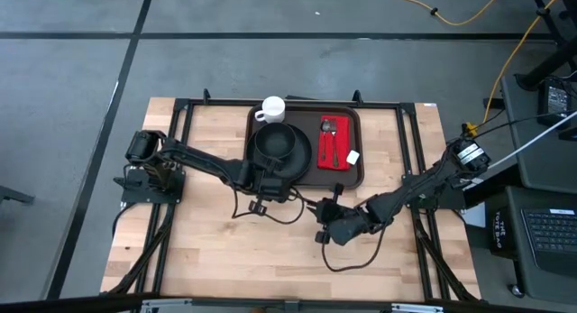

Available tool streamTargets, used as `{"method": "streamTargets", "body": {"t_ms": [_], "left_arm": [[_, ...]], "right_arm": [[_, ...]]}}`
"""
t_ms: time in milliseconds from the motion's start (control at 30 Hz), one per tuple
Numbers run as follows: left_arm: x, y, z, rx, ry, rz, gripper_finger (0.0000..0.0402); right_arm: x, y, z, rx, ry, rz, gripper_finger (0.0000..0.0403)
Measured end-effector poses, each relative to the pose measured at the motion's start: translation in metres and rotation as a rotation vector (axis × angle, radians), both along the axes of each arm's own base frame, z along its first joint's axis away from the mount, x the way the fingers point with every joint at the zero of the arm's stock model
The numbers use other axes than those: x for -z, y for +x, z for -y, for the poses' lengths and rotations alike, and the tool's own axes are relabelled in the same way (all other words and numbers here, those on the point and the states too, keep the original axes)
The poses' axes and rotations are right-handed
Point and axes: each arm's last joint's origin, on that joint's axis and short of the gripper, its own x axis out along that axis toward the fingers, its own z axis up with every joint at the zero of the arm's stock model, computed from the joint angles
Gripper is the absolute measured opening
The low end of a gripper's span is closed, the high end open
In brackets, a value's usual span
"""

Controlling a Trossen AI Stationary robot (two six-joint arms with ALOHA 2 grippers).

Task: Set up tray
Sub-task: Put the black dinner knife on top of the red napkin on the right side of the fork

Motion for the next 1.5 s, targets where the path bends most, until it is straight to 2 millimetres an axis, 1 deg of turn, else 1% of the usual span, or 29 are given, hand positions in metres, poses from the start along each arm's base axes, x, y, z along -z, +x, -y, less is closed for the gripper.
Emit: {"method": "streamTargets", "body": {"t_ms": [167,333,533,633,800,900,1000,1100,1200,1367,1500], "left_arm": [[0.0,-0.001,-0.001,-0.004,0.026,-0.008,0.007],[0.0,-0.002,-0.002,-0.005,0.03,-0.019,0.007],[0.0,-0.002,-0.002,-0.005,0.031,-0.021,0.007],[0.0,-0.002,-0.002,-0.005,0.031,-0.021,0.007],[0.0,-0.002,-0.002,-0.005,0.031,-0.021,0.007],[0.0,-0.002,-0.002,-0.005,0.031,-0.021,0.007],[0.0,-0.002,-0.002,-0.005,0.03,-0.022,0.0071],[0.0,-0.002,-0.002,-0.002,0.023,-0.026,0.0069],[0.001,-0.002,-0.002,0.0,0.016,-0.028,0.0069],[0.001,-0.003,-0.002,0.001,0.016,-0.031,0.0069],[0.001,-0.003,-0.002,-0.003,0.014,-0.03,0.0069]], "right_arm": [[0.0,0.003,0.004,-0.035,0.004,-0.018,0.004],[0.0,0.005,0.007,-0.034,0.012,-0.024,0.004],[0.001,0.008,0.013,-0.057,0.053,-0.046,0.0042],[0.001,0.008,0.014,-0.057,0.058,-0.049,0.0064],[0.002,0.009,0.016,-0.047,0.054,-0.05,0.0125],[0.001,0.01,0.018,-0.041,0.053,-0.049,0.0153],[0.001,0.01,0.02,0.021,0.063,-0.02,0.017],[0.002,0.01,0.022,0.053,0.073,-0.015,0.0174],[0.008,0.012,0.021,0.047,0.056,-0.033,0.0174],[0.028,0.02,0.02,0.019,0.005,-0.082,0.0174],[0.033,0.027,0.021,0.017,-0.025,-0.06,0.0174]]}}
